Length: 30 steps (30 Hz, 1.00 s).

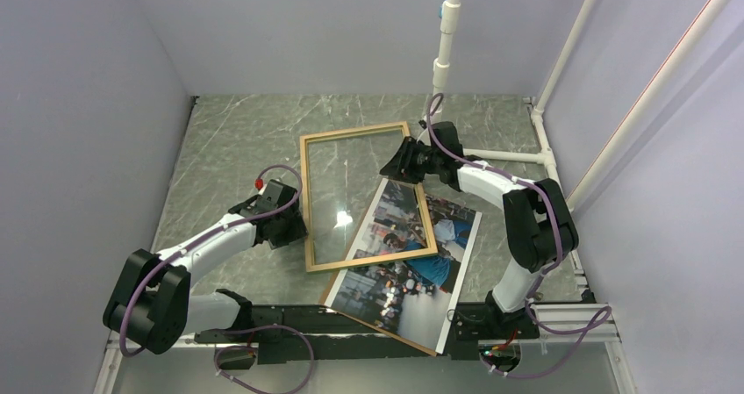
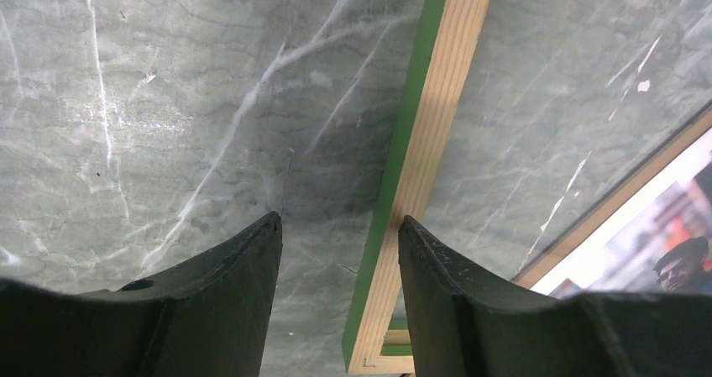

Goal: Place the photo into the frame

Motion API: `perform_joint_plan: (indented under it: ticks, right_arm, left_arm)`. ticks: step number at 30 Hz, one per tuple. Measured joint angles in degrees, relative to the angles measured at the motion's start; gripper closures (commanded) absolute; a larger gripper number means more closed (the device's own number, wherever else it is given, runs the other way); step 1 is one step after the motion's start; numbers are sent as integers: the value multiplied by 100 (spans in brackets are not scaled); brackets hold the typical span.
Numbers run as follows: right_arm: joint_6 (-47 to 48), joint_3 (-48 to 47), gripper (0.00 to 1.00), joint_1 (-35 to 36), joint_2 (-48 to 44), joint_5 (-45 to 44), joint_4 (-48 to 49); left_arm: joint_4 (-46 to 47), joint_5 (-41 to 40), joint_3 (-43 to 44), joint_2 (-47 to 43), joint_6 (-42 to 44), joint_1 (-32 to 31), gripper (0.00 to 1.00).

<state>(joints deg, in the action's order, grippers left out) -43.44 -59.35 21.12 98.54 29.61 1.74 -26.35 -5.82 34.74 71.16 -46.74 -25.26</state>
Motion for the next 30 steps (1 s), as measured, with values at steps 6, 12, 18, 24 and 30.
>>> perform_joint_plan:
  ticks: [6,12,18,24,30]
  right_arm:
    - [205,-144,30,92,4,-7,-297]
    - [415,-173,13,192,4,-173,-612]
    - [645,-262,2,278,4,-511,-1038]
    - [892,-450,0,337,4,-881,-1416]
    - [1102,-551,0,372,4,-1246,-1735]
  left_arm:
    - [0,0,4,2,20,2,42]
    - [-13,4,28,31,55,4,41]
    - [-24,2,33,33,59,7,41]
    - [-22,4,33,33,57,7,41]
    - [-22,7,33,33,57,4,41]
